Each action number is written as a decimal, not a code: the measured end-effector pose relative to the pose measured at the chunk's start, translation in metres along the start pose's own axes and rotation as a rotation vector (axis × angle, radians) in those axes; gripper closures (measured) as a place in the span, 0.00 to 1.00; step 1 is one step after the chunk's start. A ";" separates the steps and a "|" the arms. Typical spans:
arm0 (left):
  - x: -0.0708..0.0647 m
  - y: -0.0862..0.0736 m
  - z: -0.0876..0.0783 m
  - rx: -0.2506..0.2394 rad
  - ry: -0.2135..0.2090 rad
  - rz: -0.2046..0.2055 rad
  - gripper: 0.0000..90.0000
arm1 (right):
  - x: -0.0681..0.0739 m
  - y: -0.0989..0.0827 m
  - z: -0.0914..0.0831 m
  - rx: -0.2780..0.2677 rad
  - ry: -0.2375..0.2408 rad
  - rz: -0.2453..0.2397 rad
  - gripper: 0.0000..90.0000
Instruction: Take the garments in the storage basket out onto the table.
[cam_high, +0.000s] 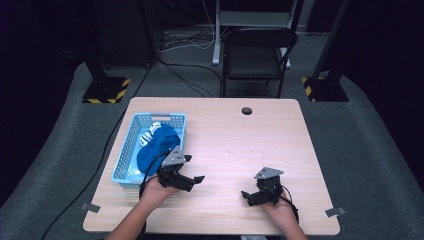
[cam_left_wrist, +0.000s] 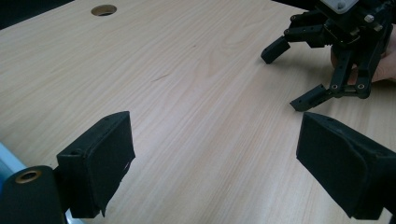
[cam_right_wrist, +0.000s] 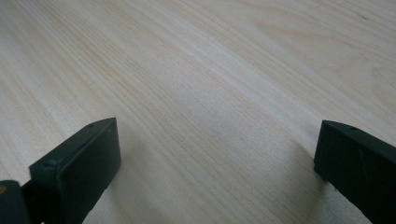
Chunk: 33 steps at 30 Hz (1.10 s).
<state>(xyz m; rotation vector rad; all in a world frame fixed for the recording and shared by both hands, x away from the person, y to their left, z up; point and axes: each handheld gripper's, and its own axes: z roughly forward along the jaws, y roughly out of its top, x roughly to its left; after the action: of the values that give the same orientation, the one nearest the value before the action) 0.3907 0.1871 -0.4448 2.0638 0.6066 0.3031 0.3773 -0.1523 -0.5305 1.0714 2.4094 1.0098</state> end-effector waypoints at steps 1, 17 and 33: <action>0.001 0.000 0.000 0.000 0.006 -0.003 0.12 | 0.000 0.000 0.000 0.000 0.000 0.000 0.00; 0.011 -0.002 -0.008 -0.011 0.029 -0.029 0.12 | 0.000 0.000 0.000 0.000 0.000 0.000 0.00; 0.016 -0.002 -0.012 -0.019 0.041 -0.041 0.12 | 0.000 0.000 0.000 0.000 0.000 0.000 0.00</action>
<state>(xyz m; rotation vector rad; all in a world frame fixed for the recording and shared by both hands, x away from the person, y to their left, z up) 0.3984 0.2047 -0.4403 2.0285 0.6675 0.3274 0.3773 -0.1523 -0.5306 1.0717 2.4093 1.0099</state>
